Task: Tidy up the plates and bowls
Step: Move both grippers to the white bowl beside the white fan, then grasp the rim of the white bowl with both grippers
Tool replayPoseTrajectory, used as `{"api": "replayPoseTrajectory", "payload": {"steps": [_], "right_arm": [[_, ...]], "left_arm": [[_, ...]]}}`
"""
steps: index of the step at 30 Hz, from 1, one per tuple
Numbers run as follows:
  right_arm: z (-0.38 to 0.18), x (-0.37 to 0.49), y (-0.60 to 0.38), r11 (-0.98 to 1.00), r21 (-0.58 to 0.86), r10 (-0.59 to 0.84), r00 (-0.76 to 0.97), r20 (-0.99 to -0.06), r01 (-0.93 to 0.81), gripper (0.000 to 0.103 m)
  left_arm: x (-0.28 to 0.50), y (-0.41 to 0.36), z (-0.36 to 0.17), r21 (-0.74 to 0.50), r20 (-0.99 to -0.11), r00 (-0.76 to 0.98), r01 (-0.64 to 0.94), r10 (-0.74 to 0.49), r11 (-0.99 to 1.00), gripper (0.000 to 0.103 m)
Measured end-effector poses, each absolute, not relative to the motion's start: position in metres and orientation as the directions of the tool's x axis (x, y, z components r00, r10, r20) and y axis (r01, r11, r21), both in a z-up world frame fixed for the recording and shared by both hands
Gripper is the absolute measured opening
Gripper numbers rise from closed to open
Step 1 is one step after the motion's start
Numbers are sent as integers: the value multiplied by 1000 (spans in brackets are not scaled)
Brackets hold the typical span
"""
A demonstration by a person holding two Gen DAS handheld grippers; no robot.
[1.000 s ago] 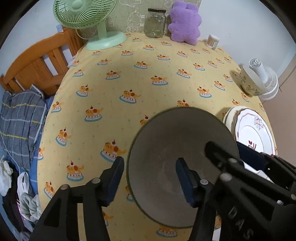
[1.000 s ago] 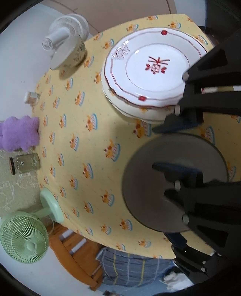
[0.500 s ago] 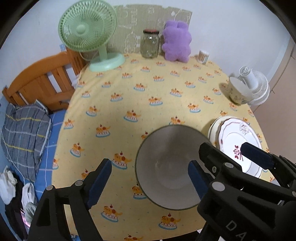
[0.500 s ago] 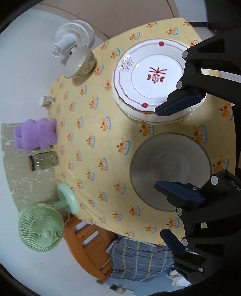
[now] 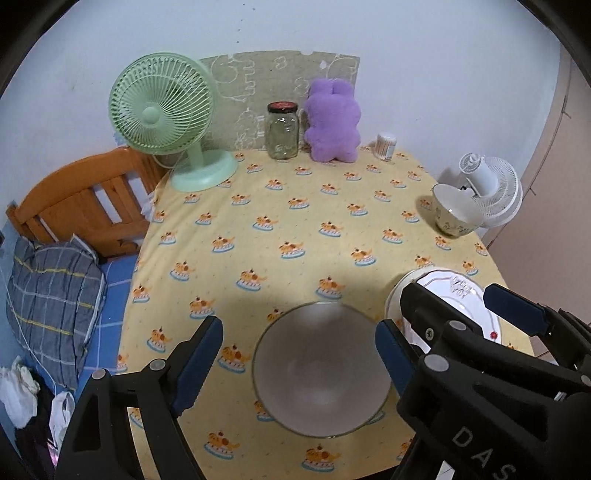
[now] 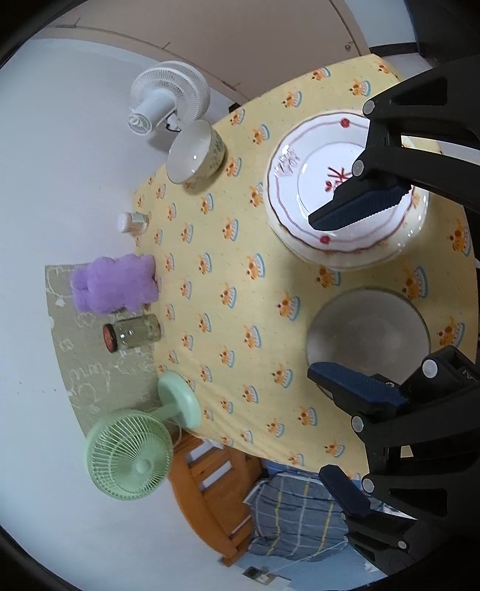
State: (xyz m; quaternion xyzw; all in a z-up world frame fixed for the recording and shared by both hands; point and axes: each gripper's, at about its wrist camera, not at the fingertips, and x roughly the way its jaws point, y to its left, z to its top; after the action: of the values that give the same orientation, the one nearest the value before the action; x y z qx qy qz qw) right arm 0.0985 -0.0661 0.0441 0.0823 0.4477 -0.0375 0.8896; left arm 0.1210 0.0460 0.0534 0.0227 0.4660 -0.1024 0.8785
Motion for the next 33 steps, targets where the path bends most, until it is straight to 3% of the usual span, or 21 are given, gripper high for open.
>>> {"api": "replayPoseTrajectory", "payload": {"steps": [9, 33], "right_arm": [[54, 115, -106, 982, 108, -7, 602, -798, 155, 88], [47, 206, -257, 988, 117, 40, 568, -822, 100, 88]], "left_arm": [[139, 9, 63, -61, -820, 549, 200, -163, 978, 86], [217, -148, 58, -31, -840, 533, 142, -103, 989, 86]]}}
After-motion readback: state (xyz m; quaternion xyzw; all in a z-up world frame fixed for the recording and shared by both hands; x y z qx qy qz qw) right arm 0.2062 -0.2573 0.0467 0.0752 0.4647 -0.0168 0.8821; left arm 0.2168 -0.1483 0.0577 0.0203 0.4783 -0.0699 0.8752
